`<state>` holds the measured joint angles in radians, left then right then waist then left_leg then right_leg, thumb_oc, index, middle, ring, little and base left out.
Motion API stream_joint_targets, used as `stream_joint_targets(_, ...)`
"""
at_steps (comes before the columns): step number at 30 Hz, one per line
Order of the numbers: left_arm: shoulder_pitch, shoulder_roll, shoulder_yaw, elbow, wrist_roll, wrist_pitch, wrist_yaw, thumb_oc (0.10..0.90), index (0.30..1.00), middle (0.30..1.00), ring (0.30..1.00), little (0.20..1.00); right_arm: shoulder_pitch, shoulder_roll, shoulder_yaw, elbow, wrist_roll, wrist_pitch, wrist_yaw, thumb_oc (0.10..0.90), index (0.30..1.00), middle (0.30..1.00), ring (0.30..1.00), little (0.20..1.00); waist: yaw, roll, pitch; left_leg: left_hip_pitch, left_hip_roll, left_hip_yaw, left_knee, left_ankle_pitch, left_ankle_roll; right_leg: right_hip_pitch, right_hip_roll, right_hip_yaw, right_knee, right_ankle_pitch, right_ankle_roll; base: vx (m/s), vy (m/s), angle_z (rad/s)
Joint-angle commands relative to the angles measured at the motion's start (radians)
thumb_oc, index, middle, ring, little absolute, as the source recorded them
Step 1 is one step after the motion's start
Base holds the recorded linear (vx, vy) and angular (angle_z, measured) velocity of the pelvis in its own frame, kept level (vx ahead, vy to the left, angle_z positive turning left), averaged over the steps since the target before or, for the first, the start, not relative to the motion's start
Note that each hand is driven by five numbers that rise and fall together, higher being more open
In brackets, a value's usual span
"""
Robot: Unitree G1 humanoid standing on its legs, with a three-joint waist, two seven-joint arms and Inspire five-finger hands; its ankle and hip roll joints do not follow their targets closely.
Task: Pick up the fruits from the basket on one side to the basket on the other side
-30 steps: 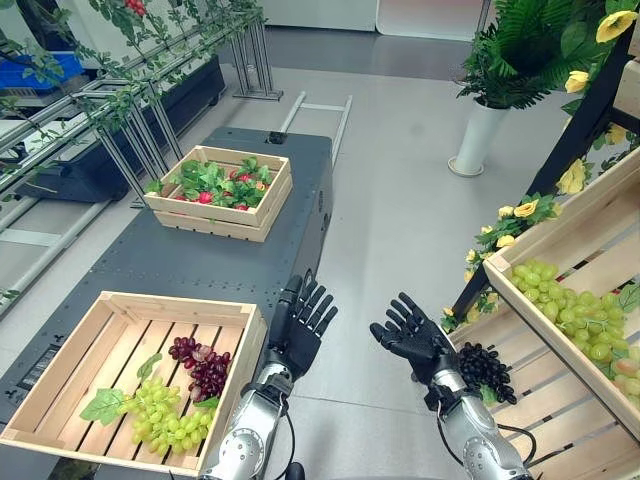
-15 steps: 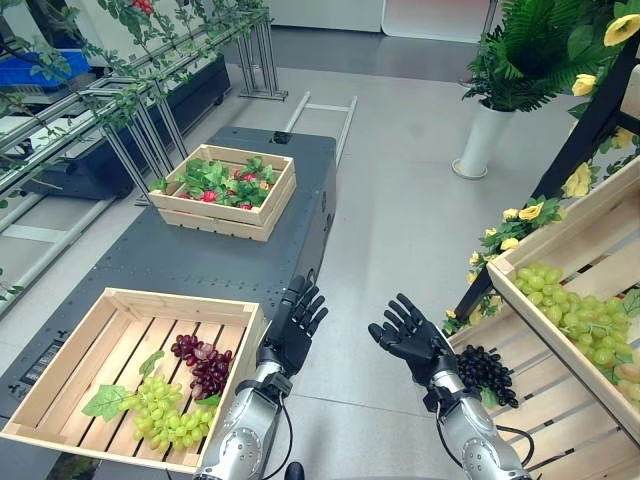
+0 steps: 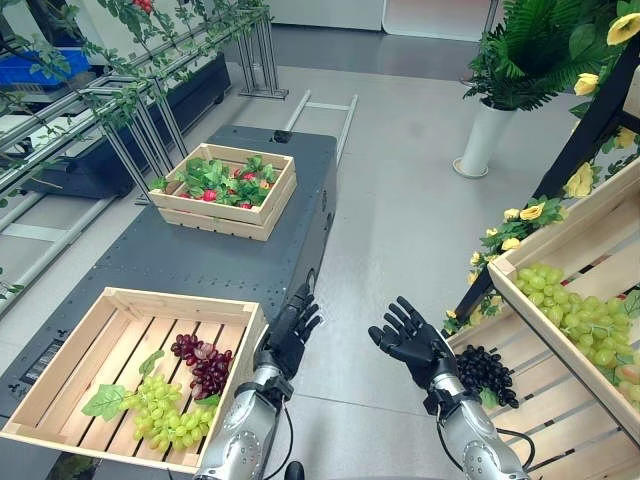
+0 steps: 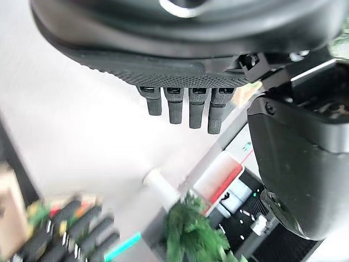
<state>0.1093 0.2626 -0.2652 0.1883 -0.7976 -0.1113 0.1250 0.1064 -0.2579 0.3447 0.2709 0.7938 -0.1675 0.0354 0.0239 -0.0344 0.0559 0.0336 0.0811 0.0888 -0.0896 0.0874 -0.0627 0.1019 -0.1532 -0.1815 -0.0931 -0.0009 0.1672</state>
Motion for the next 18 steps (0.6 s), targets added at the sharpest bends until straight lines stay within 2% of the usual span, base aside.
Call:
stream_joint_targets(1, -0.148, 0.023, 0.056, -0.045, 0.108, -0.149, 0.100, 0.800, 0.900, 0.900, 0.900, 0.900, -0.075, 0.017, -0.026, -0.065, 0.013, -0.078, 0.044, 0.800, 0.900, 0.900, 0.900, 0.900, 0.018, 0.011, -0.016, 0.028, -0.086, -0.035, 0.002, -0.083, 0.037, -0.022, 0.061, -0.043, 0.006, 0.052, -0.063, 0.00, 0.000, 0.00)
stream_joint_targets(3, -0.147, 0.034, 0.082, -0.044, 0.144, -0.162, 0.141, 0.800, 0.900, 0.900, 0.900, 0.900, -0.072, 0.010, -0.031, -0.073, 0.007, -0.076, 0.046, 0.800, 0.900, 0.900, 0.900, 0.900, 0.020, 0.011, -0.017, 0.027, -0.086, -0.040, 0.002, -0.082, 0.035, -0.021, 0.061, -0.045, 0.006, 0.051, -0.063, 0.02, 0.012, 0.05)
stream_joint_targets(6, -0.135, 0.068, 0.142, -0.038, 0.294, -0.181, 0.270, 0.800, 0.900, 0.900, 0.900, 0.900, -0.061, 0.001, -0.048, -0.090, 0.002, -0.051, 0.044, 0.800, 0.900, 0.900, 0.900, 0.900, 0.027, 0.012, -0.017, 0.027, -0.089, -0.052, 0.002, -0.079, 0.031, -0.018, 0.058, -0.052, 0.006, 0.048, -0.063, 0.03, 0.019, 0.12)
stream_joint_targets(12, -0.119, 0.114, 0.223, -0.016, 0.436, -0.180, 0.395, 0.800, 0.900, 0.900, 0.900, 0.900, -0.047, -0.016, -0.065, -0.084, -0.008, -0.024, 0.071, 0.800, 0.900, 0.900, 0.900, 0.900, 0.034, 0.013, -0.012, 0.031, -0.093, -0.060, 0.002, -0.075, 0.030, -0.012, 0.058, -0.057, 0.006, 0.044, -0.064, 0.04, 0.034, 0.09)
stream_joint_targets(13, -0.110, 0.129, 0.249, -0.006, 0.502, -0.180, 0.447, 0.800, 0.900, 0.900, 0.900, 0.900, -0.036, -0.024, -0.066, -0.090, -0.018, -0.015, 0.078, 0.800, 0.900, 0.900, 0.900, 0.900, 0.036, 0.013, -0.011, 0.030, -0.096, -0.065, 0.002, -0.074, 0.029, -0.013, 0.057, -0.057, 0.006, 0.042, -0.064, 0.04, 0.042, 0.13)
stream_joint_targets(18, -0.083, 0.141, 0.310, 0.024, 0.551, -0.153, 0.529, 0.800, 0.900, 0.900, 0.900, 0.900, -0.011, -0.035, -0.073, -0.094, -0.034, -0.006, 0.096, 0.800, 0.900, 0.900, 0.900, 0.900, 0.040, 0.013, -0.010, 0.028, -0.100, -0.076, 0.002, -0.074, 0.027, -0.012, 0.053, -0.060, 0.006, 0.038, -0.062, 0.05, 0.051, 0.12)
